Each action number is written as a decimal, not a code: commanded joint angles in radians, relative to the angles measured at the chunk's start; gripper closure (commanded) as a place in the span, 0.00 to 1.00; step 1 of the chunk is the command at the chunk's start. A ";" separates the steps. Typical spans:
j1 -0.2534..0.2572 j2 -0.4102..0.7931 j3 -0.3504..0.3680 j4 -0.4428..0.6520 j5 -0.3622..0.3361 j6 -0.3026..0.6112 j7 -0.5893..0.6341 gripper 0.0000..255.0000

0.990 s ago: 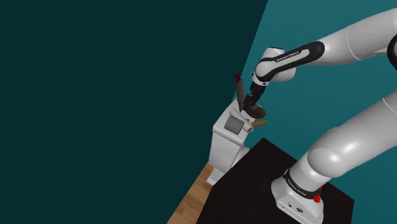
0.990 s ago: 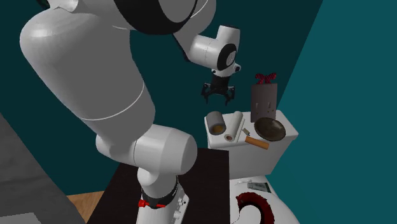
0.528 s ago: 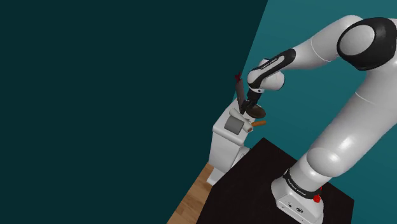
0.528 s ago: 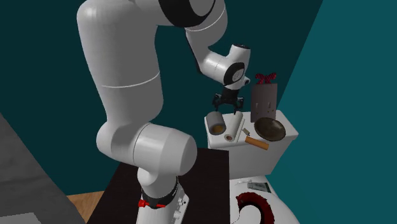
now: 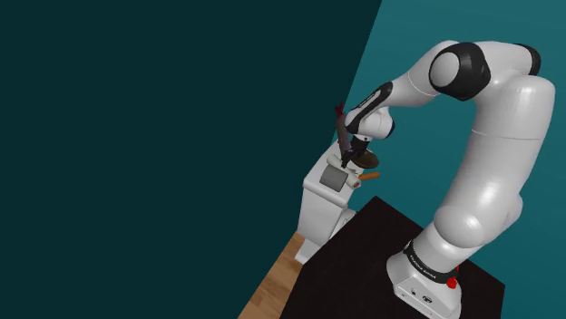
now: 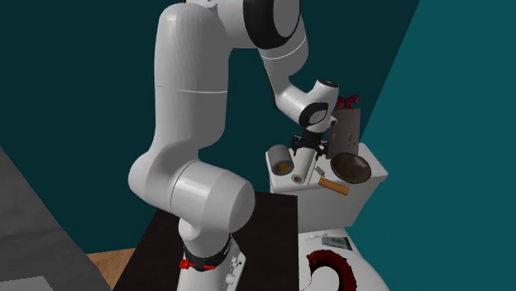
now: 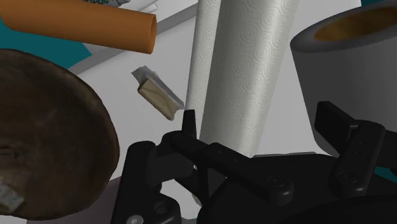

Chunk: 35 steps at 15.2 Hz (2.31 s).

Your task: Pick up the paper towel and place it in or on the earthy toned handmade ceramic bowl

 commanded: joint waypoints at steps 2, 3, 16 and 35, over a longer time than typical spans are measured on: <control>-0.018 0.051 0.022 0.017 0.035 0.033 -0.026 0.00; -0.023 0.064 0.029 0.019 0.044 0.043 -0.032 0.00; -0.040 0.111 0.054 0.031 0.074 0.077 -0.054 1.00; 0.013 -0.033 -0.018 0.001 -0.024 -0.032 0.022 1.00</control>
